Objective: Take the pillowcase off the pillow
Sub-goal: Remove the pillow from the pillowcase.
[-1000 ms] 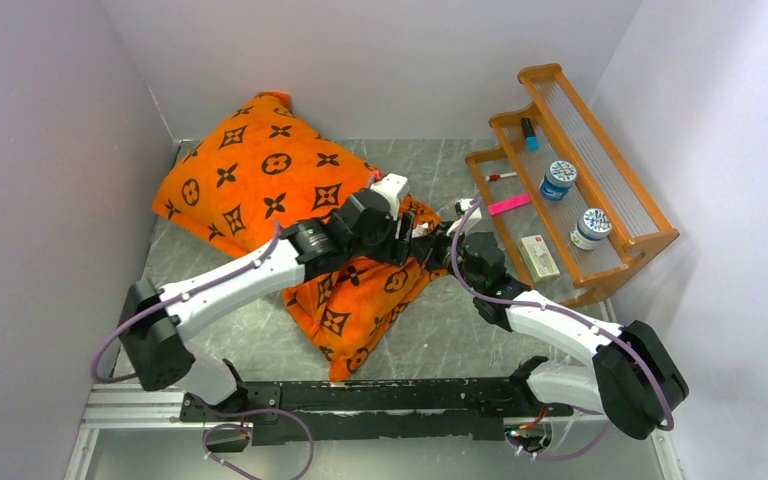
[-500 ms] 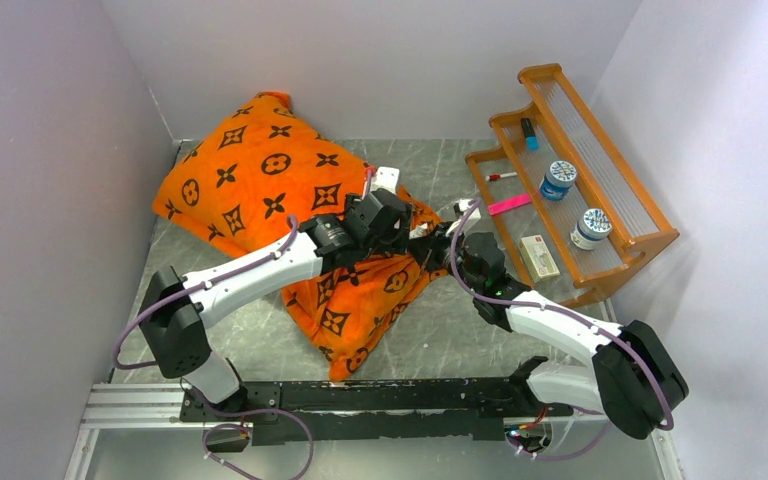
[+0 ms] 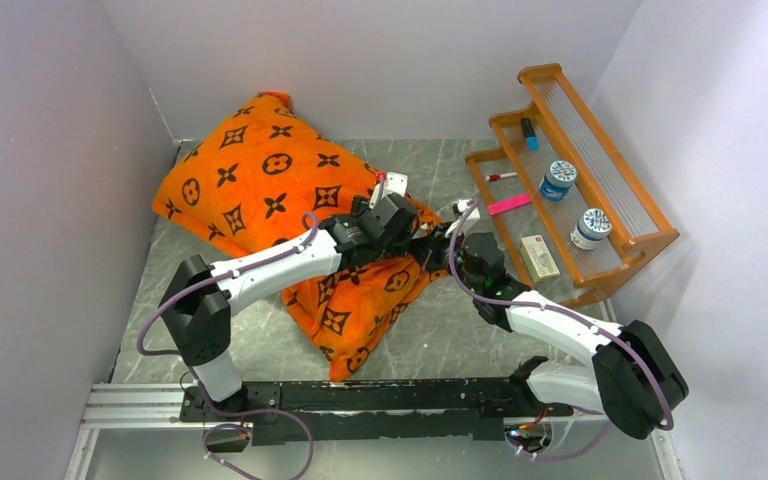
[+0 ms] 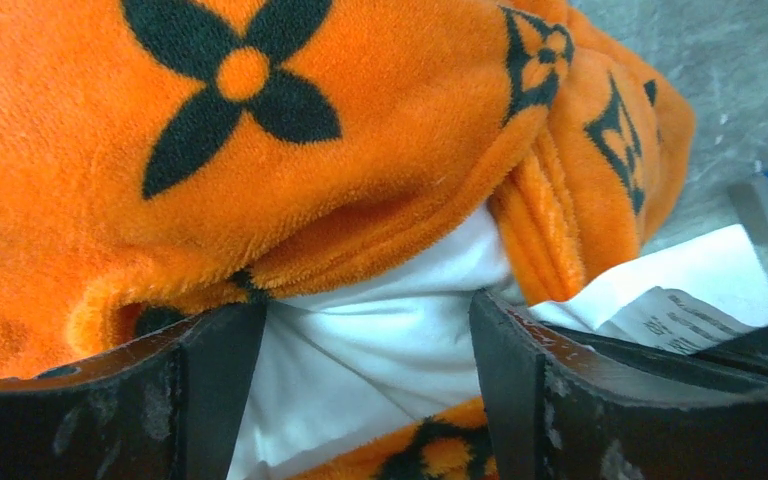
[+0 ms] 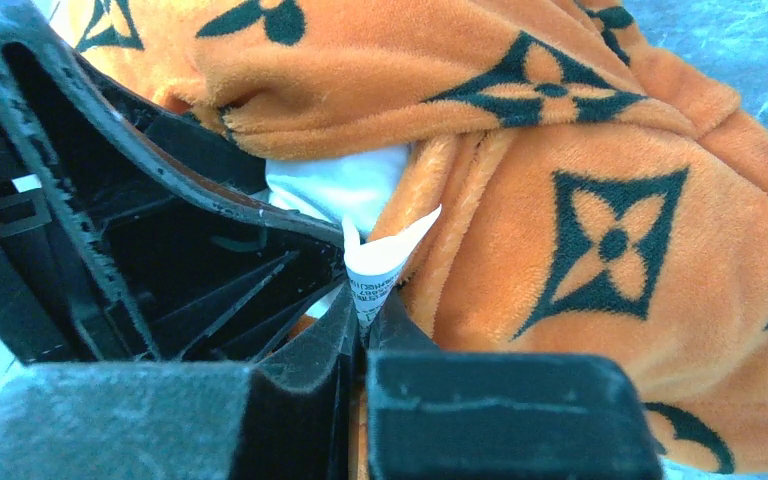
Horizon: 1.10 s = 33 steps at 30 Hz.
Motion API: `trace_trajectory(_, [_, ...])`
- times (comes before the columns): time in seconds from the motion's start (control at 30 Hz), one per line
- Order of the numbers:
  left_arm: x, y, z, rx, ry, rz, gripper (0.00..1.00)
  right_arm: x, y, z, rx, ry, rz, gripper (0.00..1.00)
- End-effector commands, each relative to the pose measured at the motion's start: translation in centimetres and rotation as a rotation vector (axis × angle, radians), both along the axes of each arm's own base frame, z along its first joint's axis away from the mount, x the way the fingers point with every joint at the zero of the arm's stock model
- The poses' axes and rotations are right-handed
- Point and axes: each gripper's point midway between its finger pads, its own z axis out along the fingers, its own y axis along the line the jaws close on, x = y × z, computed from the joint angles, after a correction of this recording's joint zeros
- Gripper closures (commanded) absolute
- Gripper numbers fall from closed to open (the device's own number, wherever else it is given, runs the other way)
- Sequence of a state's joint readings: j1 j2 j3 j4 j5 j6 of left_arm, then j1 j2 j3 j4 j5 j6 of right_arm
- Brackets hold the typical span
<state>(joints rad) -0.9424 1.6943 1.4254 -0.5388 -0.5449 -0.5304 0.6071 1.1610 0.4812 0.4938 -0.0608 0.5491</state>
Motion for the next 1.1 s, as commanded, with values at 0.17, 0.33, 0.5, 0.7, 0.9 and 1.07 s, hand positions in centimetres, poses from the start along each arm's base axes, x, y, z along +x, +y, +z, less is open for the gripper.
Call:
trace_trajectory(0.17, [-0.9, 1.1, -5.3, 0.099, 0.082, -0.034, 0.54, -1.5, -0.4, -2.9, -0.081, 0.061, 0.036, 1.0])
trace_trajectory(0.33, [-1.0, 1.5, -4.7, 0.084, 0.062, -0.046, 0.95, -1.5, -1.0, -3.2, -0.1, 0.063, 0.009, 1.0])
trace_trajectory(0.5, [-0.9, 3.1, -3.4, 0.088, 0.026, -0.024, 0.95, -1.0, -2.4, -3.1, -0.133, 0.056, -0.062, 1.0])
trace_trajectory(0.7, [-0.9, 5.9, -2.3, 0.083, -0.004, 0.013, 0.95, -0.5, -4.3, -3.3, -0.18, 0.05, -0.151, 1.0])
trace_trajectory(0.9, [-0.6, 8.8, -2.6, 0.081, -0.013, 0.056, 0.95, -0.4, -5.9, -3.9, -0.233, 0.064, -0.221, 1.0])
trace_trajectory(1.07, [0.0, 10.9, -2.8, 0.069, -0.02, 0.088, 0.95, -0.6, -6.3, -4.9, -0.229, 0.074, -0.24, 1.0])
